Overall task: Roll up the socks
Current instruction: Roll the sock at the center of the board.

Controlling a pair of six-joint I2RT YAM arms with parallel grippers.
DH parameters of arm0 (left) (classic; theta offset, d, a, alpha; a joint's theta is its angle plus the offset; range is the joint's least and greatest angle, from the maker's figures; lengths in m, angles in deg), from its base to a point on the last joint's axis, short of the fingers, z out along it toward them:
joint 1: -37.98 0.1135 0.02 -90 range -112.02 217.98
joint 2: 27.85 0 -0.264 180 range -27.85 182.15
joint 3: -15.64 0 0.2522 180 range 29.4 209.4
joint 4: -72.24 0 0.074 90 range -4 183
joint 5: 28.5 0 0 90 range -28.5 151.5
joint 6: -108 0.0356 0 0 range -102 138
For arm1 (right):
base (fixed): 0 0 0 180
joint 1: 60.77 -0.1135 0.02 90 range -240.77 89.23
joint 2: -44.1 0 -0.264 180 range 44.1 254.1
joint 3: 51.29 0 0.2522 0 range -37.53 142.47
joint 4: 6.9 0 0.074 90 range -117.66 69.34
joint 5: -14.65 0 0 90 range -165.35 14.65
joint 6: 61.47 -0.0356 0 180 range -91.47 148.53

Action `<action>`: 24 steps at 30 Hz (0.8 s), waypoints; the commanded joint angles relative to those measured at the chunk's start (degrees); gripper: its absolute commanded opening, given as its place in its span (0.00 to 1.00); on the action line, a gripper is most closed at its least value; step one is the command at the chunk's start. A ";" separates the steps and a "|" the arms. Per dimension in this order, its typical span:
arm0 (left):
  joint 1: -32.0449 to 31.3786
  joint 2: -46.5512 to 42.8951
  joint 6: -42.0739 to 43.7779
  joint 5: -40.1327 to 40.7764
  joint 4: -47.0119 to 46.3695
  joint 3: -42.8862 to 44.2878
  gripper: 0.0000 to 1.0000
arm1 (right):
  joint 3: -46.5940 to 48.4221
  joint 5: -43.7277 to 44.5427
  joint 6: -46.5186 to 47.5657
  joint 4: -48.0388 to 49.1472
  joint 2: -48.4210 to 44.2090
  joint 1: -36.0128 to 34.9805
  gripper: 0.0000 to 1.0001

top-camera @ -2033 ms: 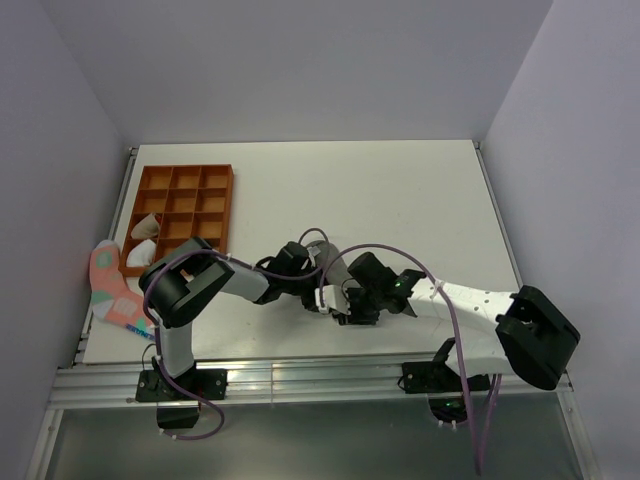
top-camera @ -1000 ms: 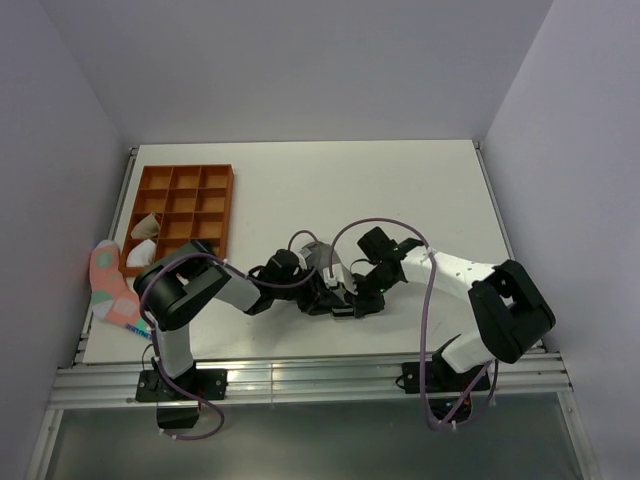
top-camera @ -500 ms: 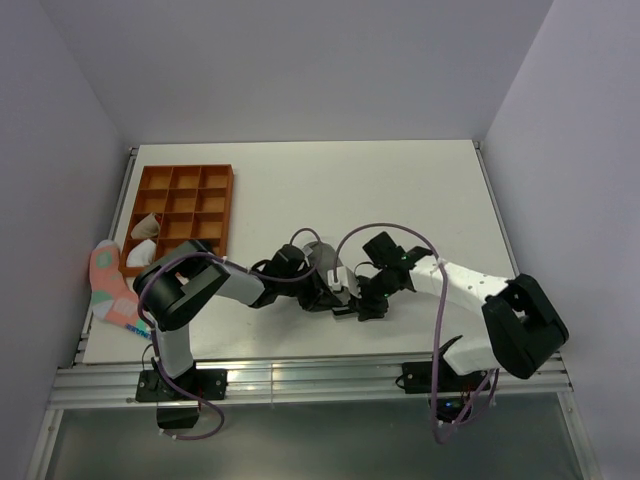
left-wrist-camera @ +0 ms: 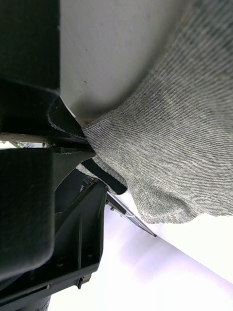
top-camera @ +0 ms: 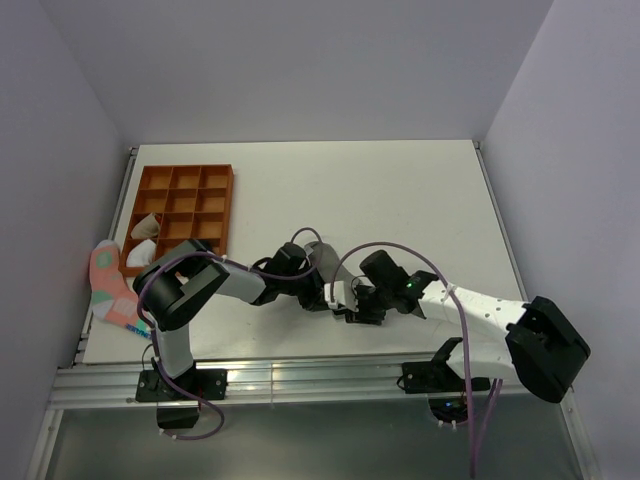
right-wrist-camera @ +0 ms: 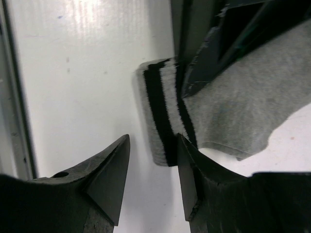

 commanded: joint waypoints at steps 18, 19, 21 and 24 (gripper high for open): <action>0.31 1.43 3.60 3.54 8.72 -1.22 0.00 | -1.67 5.93 -1.34 8.36 0.79 -2.94 0.52; 0.31 1.52 3.42 3.54 8.55 -1.31 0.00 | -1.76 6.02 -1.26 8.36 1.57 -3.03 0.52; 0.31 1.96 3.25 3.27 7.76 -1.48 0.00 | -1.85 6.19 -1.08 8.36 2.37 -3.29 0.52; 0.31 2.40 3.07 2.66 6.62 -1.92 0.00 | -2.20 6.81 -0.90 8.62 3.86 -3.47 0.52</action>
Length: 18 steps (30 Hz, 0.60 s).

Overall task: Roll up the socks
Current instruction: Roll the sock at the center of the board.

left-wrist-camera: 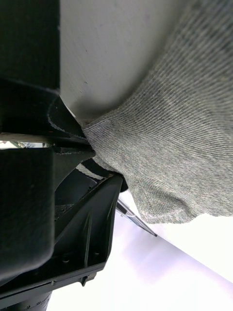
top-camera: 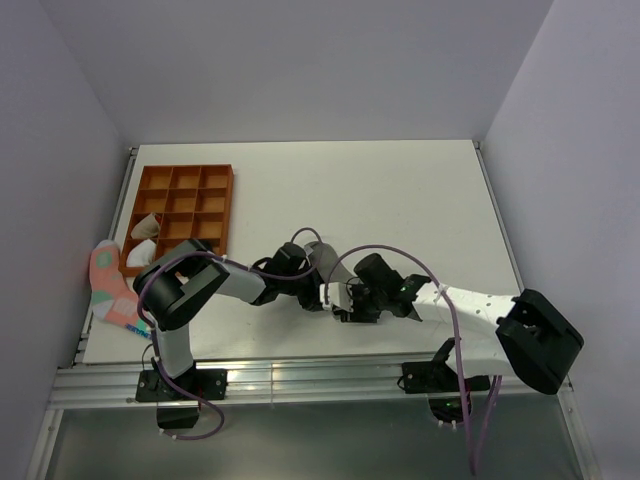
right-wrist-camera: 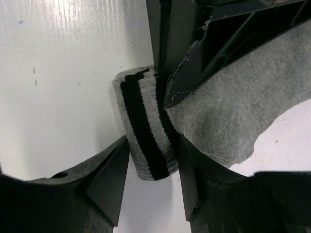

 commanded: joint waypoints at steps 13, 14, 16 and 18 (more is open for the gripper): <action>0.25 -1.42 2.02 4.69 -0.70 -5.99 0.28 | 7.25 -9.22 0.91 -11.89 7.45 2.69 0.22; 0.33 -2.12 1.93 5.31 -2.97 -6.69 0.30 | 7.69 -10.11 1.78 -13.12 7.90 3.13 0.22; 0.60 -4.32 1.23 7.07 -6.40 -9.06 0.33 | 9.18 -11.87 2.67 -16.29 9.21 4.36 0.21; 1.21 -6.59 1.22 8.74 -10.54 -11.60 0.34 | 10.42 -14.16 4.07 -19.53 10.18 4.97 0.22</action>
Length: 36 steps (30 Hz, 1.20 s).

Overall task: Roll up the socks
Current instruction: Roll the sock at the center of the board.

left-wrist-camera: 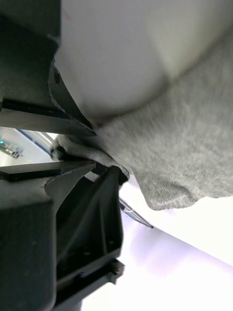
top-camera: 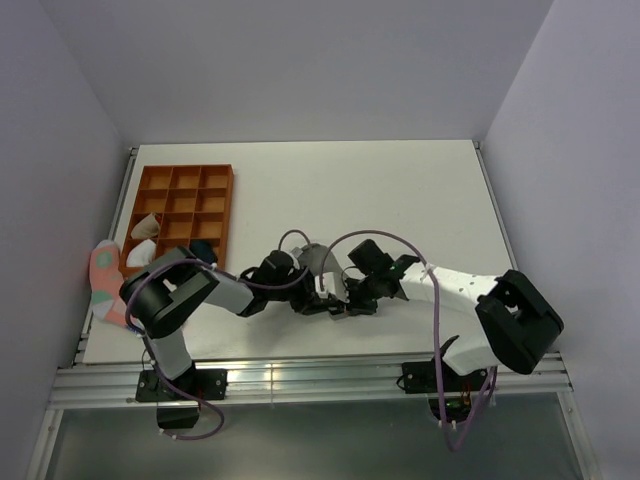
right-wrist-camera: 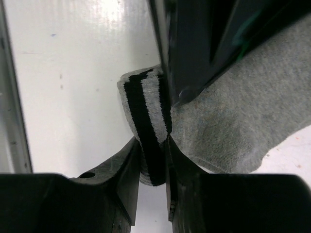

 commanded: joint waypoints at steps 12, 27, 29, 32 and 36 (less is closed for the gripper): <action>0.54 -18.71 13.76 21.38 -8.84 -13.90 0.36 | 13.73 -14.64 8.41 -27.69 15.92 4.78 0.24; -8.34 -29.64 40.85 21.40 -11.29 -15.15 0.35 | 27.79 -18.17 5.69 -38.42 31.58 6.27 0.23; -9.48 -28.68 41.47 20.17 -12.96 -15.93 0.36 | 28.94 -18.25 5.34 -39.48 32.64 6.36 0.23; -10.62 -27.36 42.35 18.85 -15.07 -16.64 0.37 | 30.79 -18.69 4.46 -40.45 34.40 6.80 0.23; -11.42 -24.11 43.49 15.95 -17.89 -16.38 0.38 | 32.02 -18.52 2.80 -40.19 35.45 7.06 0.23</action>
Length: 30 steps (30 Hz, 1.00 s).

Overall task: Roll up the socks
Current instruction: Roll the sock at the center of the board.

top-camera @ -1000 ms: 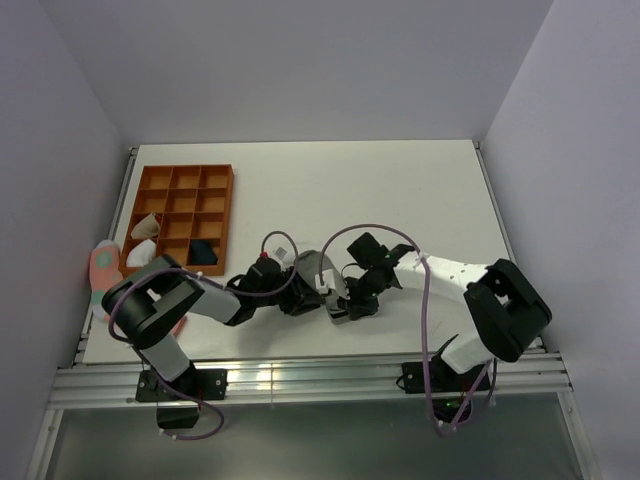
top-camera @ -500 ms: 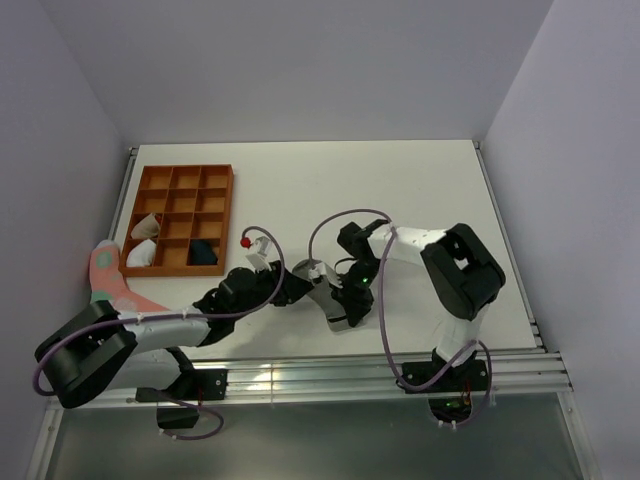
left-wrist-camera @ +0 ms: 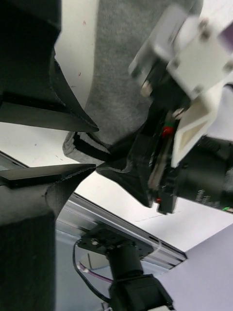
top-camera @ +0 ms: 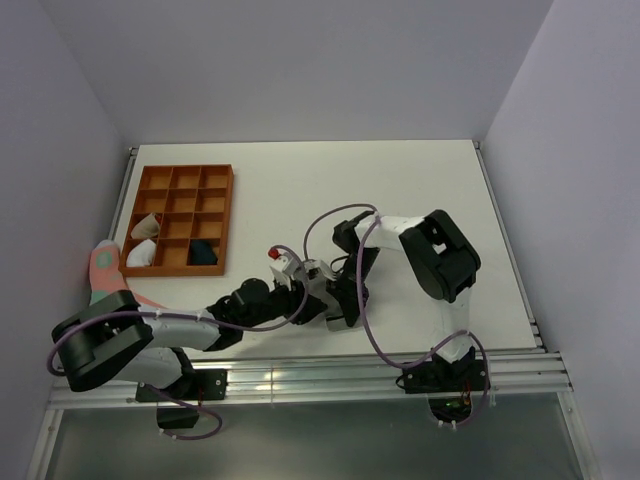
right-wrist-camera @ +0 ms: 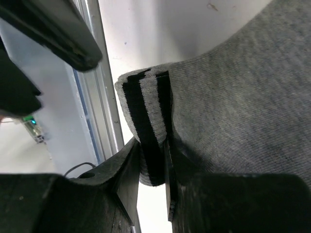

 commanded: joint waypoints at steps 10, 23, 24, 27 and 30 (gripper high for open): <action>-3.06 10.08 4.62 -4.61 -11.67 2.49 0.39 | 4.50 1.26 -1.47 -1.58 4.26 0.68 0.23; -4.03 14.91 8.13 -6.10 -12.11 5.31 0.41 | 5.11 1.18 -1.91 -2.19 5.75 0.77 0.23; -4.11 15.18 8.13 -6.19 -12.29 5.39 0.41 | 5.20 1.26 -1.91 -2.19 5.84 0.77 0.23; -4.20 16.50 8.05 -6.10 -12.73 5.13 0.41 | 5.29 1.09 -1.74 -2.37 6.11 0.77 0.23; -4.29 17.73 8.13 -6.01 -13.08 5.04 0.41 | 5.20 1.00 -1.47 -2.45 6.11 0.77 0.23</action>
